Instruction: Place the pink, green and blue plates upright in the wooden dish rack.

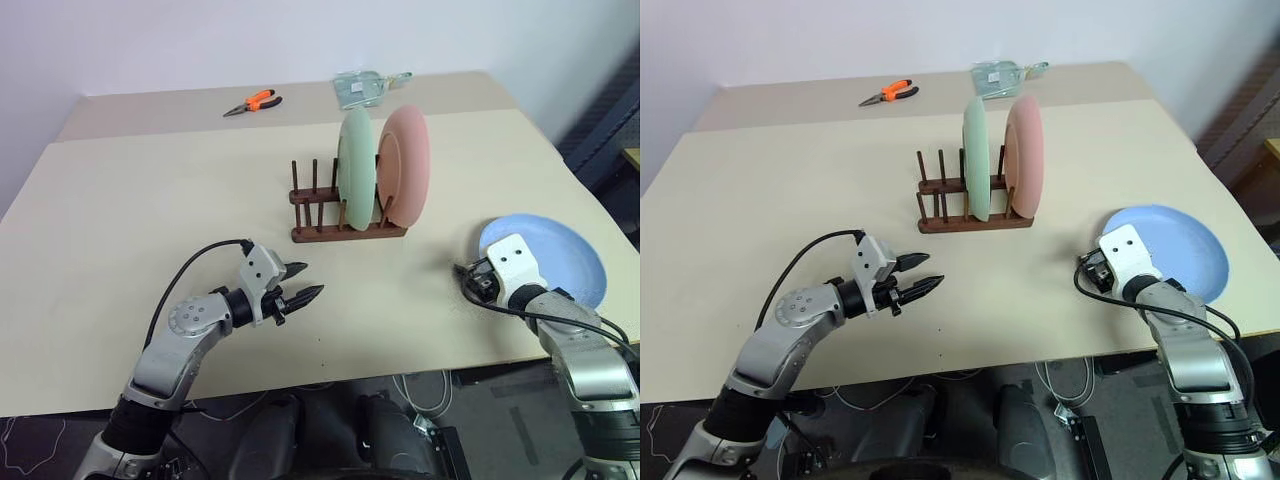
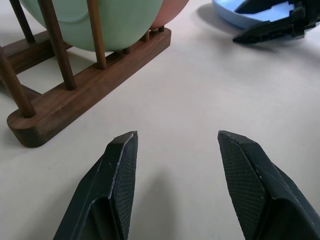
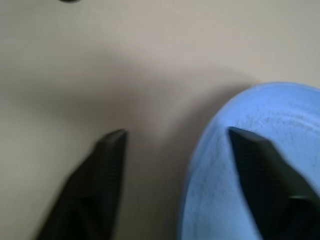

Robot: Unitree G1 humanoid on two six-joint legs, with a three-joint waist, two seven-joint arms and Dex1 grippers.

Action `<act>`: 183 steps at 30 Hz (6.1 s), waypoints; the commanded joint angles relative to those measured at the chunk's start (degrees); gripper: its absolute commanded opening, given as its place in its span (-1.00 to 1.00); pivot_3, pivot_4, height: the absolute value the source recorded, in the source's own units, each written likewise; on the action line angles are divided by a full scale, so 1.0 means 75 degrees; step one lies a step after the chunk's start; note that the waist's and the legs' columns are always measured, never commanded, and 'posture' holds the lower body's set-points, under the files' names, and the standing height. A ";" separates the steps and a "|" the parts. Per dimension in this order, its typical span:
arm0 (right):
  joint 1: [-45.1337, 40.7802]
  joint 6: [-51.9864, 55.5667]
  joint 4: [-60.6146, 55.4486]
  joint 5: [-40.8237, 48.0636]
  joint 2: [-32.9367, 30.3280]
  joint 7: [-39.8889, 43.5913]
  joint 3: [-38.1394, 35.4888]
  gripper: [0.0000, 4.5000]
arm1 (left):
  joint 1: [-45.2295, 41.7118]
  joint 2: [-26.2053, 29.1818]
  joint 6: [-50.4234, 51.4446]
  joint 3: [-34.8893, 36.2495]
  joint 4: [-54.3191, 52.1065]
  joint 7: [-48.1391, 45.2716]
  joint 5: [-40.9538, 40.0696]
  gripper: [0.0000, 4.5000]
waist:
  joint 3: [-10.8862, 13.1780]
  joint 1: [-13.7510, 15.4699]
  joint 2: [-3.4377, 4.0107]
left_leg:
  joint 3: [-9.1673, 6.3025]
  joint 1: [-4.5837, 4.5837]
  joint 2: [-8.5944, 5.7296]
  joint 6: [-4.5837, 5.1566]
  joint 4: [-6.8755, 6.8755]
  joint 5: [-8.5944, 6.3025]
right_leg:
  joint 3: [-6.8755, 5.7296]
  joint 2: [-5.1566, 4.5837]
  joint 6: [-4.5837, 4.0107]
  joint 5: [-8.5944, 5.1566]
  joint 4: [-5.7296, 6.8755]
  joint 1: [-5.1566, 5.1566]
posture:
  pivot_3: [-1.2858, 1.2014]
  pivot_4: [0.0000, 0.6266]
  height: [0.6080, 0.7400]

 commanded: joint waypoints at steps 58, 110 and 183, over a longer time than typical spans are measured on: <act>-0.6392 0.1137 0.1858 0.8369 0.6216 -0.4156 -0.0321 -0.58 | 0.0770 -0.0196 -0.2509 0.1759 0.1189 0.1877 0.1365 0.15 | 0.0000 -0.0246 0.0051 | 0.0005 0.0001 0.0010 -0.0005 -0.0019 0.0002 | 0.0005 0.0021 0.0012 0.0023 0.0086 -0.0063 | 0.03 -0.52 1.00; -0.3276 -0.0594 -0.0950 0.1153 -0.1025 0.1829 0.1538 -0.98 | 0.0373 -0.0515 -0.1009 0.0126 -0.0323 0.0511 0.0810 0.15 | 0.0006 -0.0159 0.0044 | 0.0006 -0.0009 0.0026 -0.0003 -0.0012 0.0002 | -0.0007 0.0012 0.0005 0.0014 0.0001 -0.0022 | 0.03 -0.52 1.00; -0.3832 -0.2846 0.1366 -0.1068 -0.1022 0.1692 0.0584 -0.98 | 0.0537 -0.0407 -0.1234 0.0302 0.0033 0.0763 0.1152 0.15 | 0.0006 -0.0010 0.0048 | 0.0016 -0.0001 0.0025 -0.0003 -0.0004 0.0002 | -0.0003 0.0017 0.0001 0.0017 0.0000 -0.0013 | 0.03 -0.52 1.00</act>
